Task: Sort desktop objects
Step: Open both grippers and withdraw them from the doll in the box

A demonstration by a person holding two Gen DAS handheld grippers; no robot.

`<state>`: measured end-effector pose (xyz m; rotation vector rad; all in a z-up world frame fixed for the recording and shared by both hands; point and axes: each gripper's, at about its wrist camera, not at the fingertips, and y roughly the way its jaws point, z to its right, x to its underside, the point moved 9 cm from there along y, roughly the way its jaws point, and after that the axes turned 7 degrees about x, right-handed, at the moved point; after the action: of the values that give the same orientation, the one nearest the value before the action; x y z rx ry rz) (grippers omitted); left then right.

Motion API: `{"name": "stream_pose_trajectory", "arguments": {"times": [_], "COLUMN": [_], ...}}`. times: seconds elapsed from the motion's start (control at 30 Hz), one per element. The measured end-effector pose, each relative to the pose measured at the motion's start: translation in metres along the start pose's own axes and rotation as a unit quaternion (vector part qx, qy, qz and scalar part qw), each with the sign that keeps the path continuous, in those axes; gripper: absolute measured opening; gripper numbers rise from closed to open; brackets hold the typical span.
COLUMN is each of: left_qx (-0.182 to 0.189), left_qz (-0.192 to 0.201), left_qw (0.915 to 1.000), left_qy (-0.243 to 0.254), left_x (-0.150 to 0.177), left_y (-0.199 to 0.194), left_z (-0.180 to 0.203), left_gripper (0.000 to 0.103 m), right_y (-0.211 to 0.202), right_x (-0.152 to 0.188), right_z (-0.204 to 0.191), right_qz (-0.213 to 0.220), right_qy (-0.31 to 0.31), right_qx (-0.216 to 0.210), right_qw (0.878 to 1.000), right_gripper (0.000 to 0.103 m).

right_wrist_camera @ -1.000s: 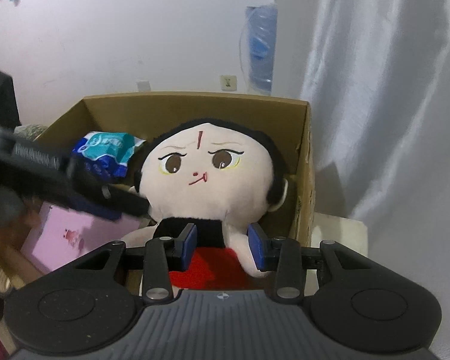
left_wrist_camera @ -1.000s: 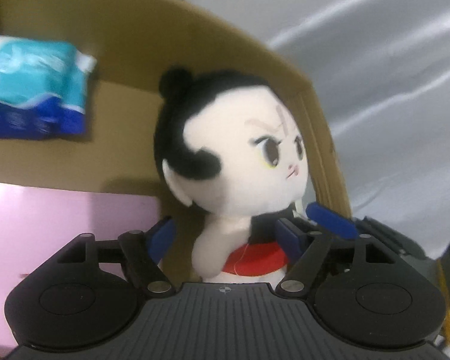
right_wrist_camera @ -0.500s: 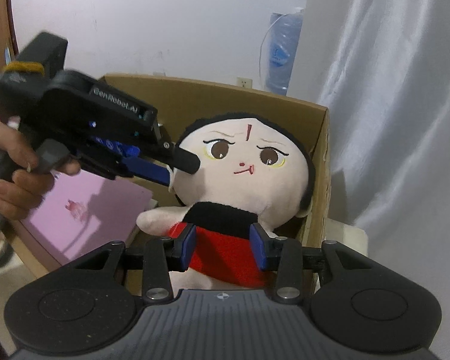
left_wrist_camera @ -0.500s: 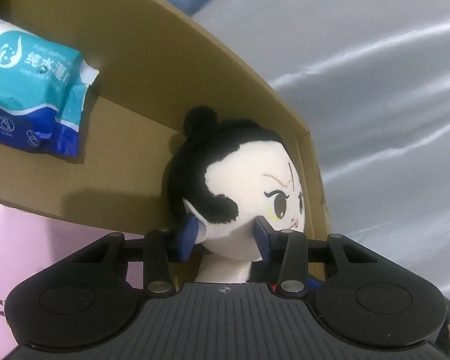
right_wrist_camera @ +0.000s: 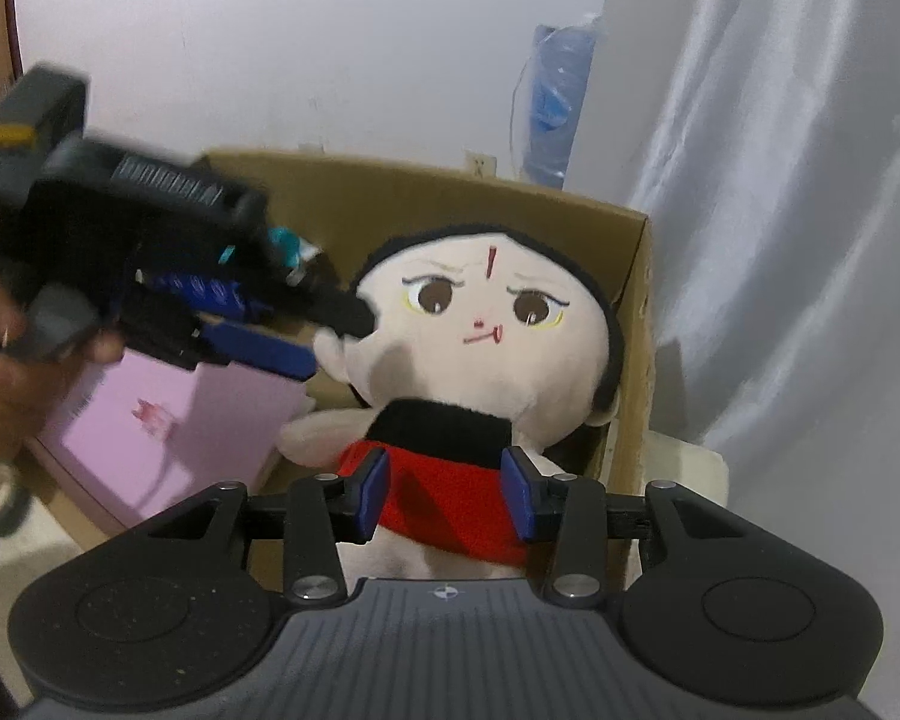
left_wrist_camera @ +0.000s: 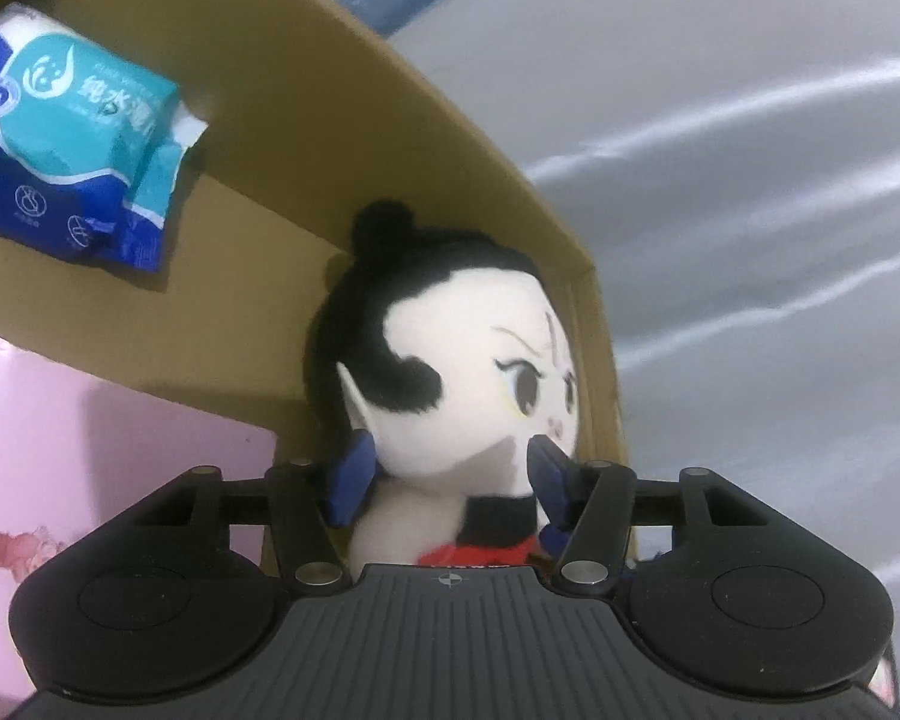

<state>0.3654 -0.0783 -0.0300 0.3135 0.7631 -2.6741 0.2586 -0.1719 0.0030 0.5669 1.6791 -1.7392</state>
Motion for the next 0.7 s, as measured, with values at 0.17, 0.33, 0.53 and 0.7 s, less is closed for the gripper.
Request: {"name": "stream_pose_trajectory", "arguments": {"times": [0.17,0.33,0.53,0.7], "left_qx": [-0.021,-0.007,-0.001,-0.012], "left_qz": [0.033,0.084,0.168,0.215], "left_qw": [0.9967,0.9859,0.9598,0.9514], "left_qy": [0.072,0.145,0.225,0.220], "left_x": [0.008,0.025,0.065,0.094], "left_y": [-0.036,-0.080,-0.139,-0.185], "left_z": [0.009,0.018,0.026,0.002], "left_gripper": [0.056,0.057,0.060,0.062], "right_y": [-0.025,-0.062,-0.100,-0.115], "right_x": [-0.012,-0.020,-0.018,-0.004], "right_z": [-0.002,-0.031,-0.081,-0.124], "right_qz": [0.032,0.077,0.109,0.107], "right_qy": [0.039,0.030,0.028,0.011], "right_qx": [-0.035,-0.078,-0.163,-0.216], "right_qw": [0.998,0.994,0.980,0.970], "right_gripper": [0.046,0.055,0.058,0.058]}}
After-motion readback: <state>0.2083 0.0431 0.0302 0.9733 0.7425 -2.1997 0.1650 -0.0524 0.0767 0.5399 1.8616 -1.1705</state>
